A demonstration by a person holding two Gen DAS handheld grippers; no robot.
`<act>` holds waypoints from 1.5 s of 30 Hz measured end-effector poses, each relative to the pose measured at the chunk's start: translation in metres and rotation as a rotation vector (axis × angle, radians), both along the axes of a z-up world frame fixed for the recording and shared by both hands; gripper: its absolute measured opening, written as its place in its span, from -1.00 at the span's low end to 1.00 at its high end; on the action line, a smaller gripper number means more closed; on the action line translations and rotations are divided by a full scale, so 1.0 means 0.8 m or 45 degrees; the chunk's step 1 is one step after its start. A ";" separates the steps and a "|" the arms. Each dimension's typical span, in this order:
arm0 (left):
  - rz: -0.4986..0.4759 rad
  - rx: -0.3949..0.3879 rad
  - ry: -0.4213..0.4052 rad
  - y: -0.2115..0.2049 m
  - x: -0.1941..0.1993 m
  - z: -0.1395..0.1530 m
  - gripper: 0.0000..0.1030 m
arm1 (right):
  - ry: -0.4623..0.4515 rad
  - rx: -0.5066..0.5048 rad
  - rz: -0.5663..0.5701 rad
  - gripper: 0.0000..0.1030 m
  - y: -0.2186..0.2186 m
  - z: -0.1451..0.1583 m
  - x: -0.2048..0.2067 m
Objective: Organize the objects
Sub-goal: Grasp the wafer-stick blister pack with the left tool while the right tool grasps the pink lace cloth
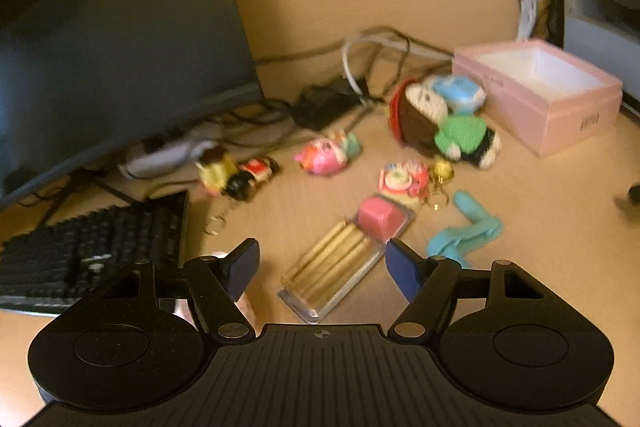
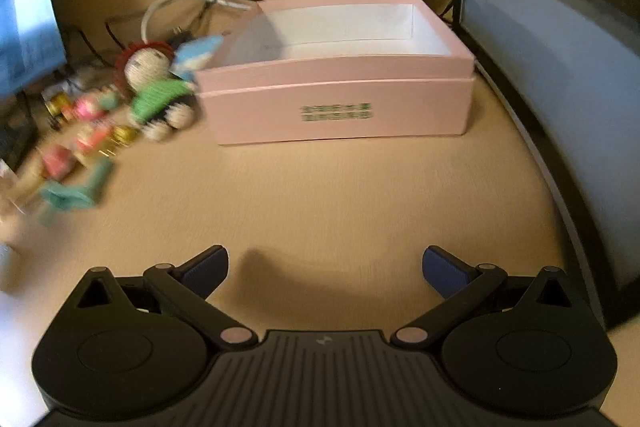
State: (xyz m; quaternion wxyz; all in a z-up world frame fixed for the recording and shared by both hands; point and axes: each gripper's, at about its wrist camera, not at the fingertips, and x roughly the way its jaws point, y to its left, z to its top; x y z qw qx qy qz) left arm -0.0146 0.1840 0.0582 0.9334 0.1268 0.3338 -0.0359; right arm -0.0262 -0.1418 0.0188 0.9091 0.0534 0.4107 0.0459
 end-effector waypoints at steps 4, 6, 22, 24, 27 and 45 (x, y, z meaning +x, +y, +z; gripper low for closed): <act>-0.130 -0.012 0.129 0.009 0.028 -0.028 0.47 | -0.103 0.007 -0.056 1.00 0.031 0.030 -0.037; -0.169 -0.011 0.153 0.012 0.043 -0.037 0.47 | -0.138 0.007 -0.075 1.00 0.045 0.046 -0.054; -0.100 -0.174 0.232 0.026 0.065 -0.038 -0.04 | -0.204 -0.166 0.073 1.00 0.094 0.081 -0.083; -0.025 -0.253 0.201 0.038 0.053 -0.022 -0.04 | -0.181 -0.137 0.138 1.00 0.102 0.076 -0.067; 0.098 -0.350 0.126 0.058 0.026 0.012 -0.05 | -0.187 -0.126 0.277 1.00 0.122 0.073 -0.048; 0.660 -0.576 -0.010 0.196 -0.201 0.072 -0.04 | -0.153 -0.048 1.012 0.69 0.434 0.028 0.055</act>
